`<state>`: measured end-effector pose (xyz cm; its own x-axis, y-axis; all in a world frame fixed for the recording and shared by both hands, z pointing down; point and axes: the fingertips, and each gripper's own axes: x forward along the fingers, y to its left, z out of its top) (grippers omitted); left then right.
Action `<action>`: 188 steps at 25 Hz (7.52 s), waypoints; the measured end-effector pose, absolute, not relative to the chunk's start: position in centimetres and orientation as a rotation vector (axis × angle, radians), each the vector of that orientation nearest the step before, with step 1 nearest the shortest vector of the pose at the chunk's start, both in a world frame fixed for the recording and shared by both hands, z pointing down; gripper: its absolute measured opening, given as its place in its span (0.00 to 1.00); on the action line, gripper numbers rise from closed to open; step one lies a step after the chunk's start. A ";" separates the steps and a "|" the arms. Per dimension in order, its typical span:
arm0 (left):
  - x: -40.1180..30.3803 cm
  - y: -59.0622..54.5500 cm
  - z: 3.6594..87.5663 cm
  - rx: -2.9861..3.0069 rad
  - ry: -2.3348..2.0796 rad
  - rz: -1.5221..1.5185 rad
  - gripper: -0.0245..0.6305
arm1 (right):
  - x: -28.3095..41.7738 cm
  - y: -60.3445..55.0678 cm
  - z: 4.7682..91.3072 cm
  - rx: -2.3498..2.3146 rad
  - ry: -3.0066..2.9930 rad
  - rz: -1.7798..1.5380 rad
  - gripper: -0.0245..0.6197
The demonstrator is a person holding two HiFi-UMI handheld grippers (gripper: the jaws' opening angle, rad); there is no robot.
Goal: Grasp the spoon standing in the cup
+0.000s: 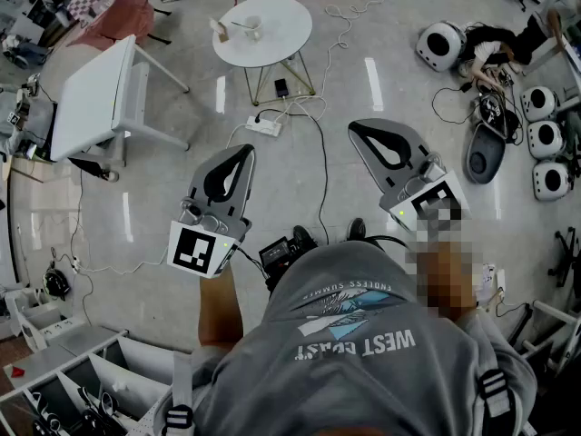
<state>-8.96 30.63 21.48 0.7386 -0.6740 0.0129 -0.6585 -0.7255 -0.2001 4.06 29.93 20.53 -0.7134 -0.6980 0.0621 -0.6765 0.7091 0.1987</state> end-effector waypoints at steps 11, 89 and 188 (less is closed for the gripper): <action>-10.3 30.0 21.8 -2.774 1.041 -0.121 0.04 | 2.8 29.6 20.7 1.149 -2.762 -0.232 0.04; -6.7 4.8 23.1 -2.818 0.983 -0.121 0.04 | 6.5 4.9 23.8 1.250 -2.758 0.021 0.04; -15.6 -14.0 31.5 -2.794 1.543 -0.292 0.04 | -0.4 -19.1 30.0 0.819 -2.826 0.186 0.04</action>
